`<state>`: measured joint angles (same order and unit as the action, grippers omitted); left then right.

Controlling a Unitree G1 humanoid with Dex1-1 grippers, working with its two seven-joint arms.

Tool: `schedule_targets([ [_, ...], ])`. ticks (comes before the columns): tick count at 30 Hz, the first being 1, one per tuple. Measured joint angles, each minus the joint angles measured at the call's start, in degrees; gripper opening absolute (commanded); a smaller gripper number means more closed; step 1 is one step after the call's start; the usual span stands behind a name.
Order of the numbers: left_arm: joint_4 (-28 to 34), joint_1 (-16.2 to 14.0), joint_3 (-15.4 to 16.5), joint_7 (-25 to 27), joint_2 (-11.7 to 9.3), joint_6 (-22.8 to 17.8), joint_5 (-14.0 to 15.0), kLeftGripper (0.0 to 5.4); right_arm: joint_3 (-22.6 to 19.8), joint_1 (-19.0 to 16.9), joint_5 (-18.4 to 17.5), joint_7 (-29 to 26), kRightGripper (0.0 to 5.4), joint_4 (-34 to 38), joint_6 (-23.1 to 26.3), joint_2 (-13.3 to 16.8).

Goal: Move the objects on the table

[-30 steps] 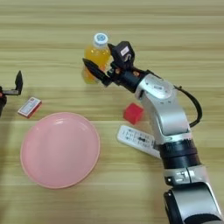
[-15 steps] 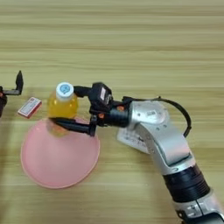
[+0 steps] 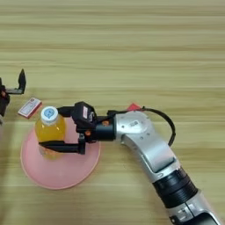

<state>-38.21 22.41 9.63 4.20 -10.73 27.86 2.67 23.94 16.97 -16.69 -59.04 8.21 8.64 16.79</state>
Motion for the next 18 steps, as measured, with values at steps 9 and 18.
schedule_targets([
  [9, 0.0, 0.0, -0.4, -0.2, 0.1, 0.0, 0.0, 5.4, 0.9, 0.7, 4.3, 0.9, 3.53, -10.5, -7.9, -3.1],
  [18, 0.0, 0.0, -0.5, -0.4, 0.2, 0.0, 0.0, 5.4, 1.2, 1.2, 4.8, 1.0, 3.53, -13.8, -11.7, -4.4],
])
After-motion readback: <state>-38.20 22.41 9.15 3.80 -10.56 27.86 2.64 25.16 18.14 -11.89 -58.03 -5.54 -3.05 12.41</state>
